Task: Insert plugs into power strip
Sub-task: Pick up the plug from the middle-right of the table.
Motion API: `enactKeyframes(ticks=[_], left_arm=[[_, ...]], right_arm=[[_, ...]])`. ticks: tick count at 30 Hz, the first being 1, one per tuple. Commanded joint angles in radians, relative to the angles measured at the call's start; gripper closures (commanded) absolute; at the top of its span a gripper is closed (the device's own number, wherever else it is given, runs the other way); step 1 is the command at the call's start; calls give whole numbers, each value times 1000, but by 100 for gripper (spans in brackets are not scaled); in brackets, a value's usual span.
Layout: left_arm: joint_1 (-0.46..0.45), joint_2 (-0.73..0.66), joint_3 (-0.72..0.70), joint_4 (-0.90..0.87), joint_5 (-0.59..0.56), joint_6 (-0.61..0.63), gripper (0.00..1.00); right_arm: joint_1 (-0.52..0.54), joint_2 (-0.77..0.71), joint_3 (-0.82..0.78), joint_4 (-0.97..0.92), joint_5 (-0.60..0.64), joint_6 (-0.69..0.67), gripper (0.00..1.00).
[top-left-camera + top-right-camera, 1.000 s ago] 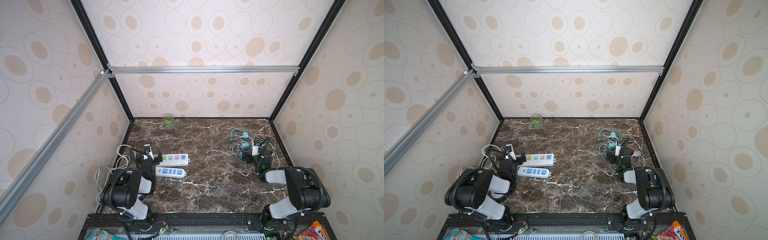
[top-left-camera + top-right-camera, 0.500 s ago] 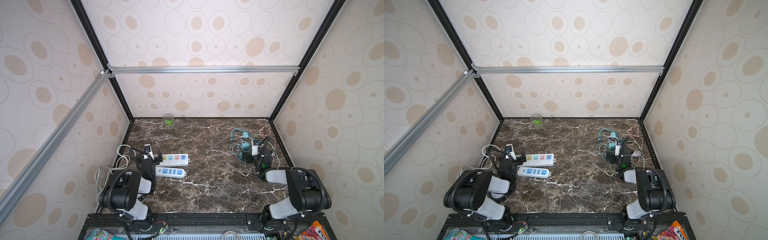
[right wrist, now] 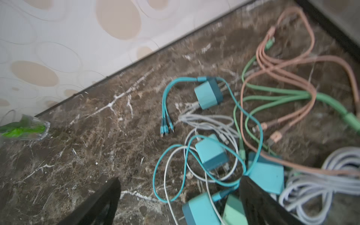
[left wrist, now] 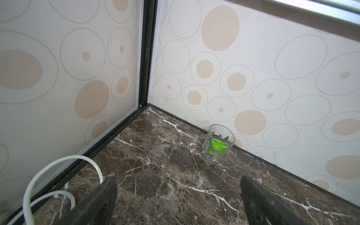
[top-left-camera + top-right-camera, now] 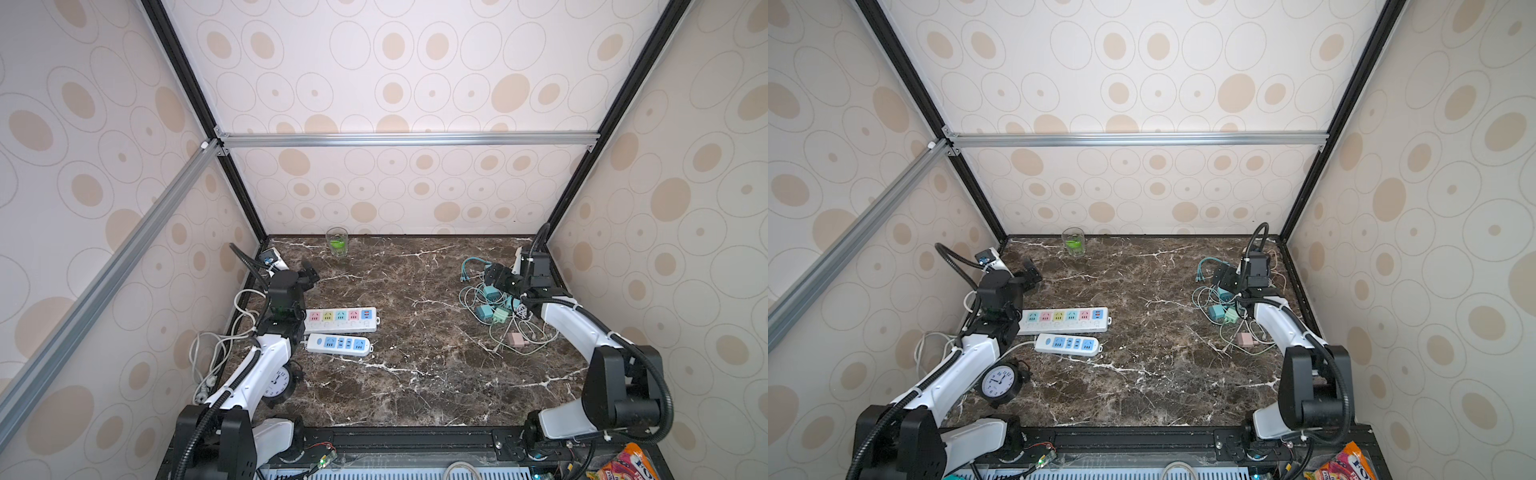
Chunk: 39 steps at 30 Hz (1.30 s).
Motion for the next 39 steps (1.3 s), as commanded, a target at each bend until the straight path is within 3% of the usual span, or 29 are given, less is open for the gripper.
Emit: enactKeyframes(ticks=[1, 7, 13, 19, 26, 33, 39], left_arm=[[-6, 67, 86, -314, 63, -108, 1], [-4, 181, 149, -449, 90, -99, 2], [-4, 168, 70, -375, 147, -99, 2], [-5, 149, 22, -340, 153, -98, 2], [-4, 154, 22, -362, 113, -76, 2], [-3, 184, 55, -383, 82, -68, 2], [5, 232, 93, -403, 95, -65, 1]], right_arm=[[2, 16, 11, -316, 70, 165, 3], [-60, -74, -113, -414, 135, 269, 9], [-102, -121, -151, -494, 131, 406, 11], [-109, -26, -139, -469, 40, 601, 16], [-109, 78, -134, -475, 115, 752, 19], [-111, 83, -151, -463, 181, 766, 27], [-111, 66, -169, -446, 169, 764, 42]])
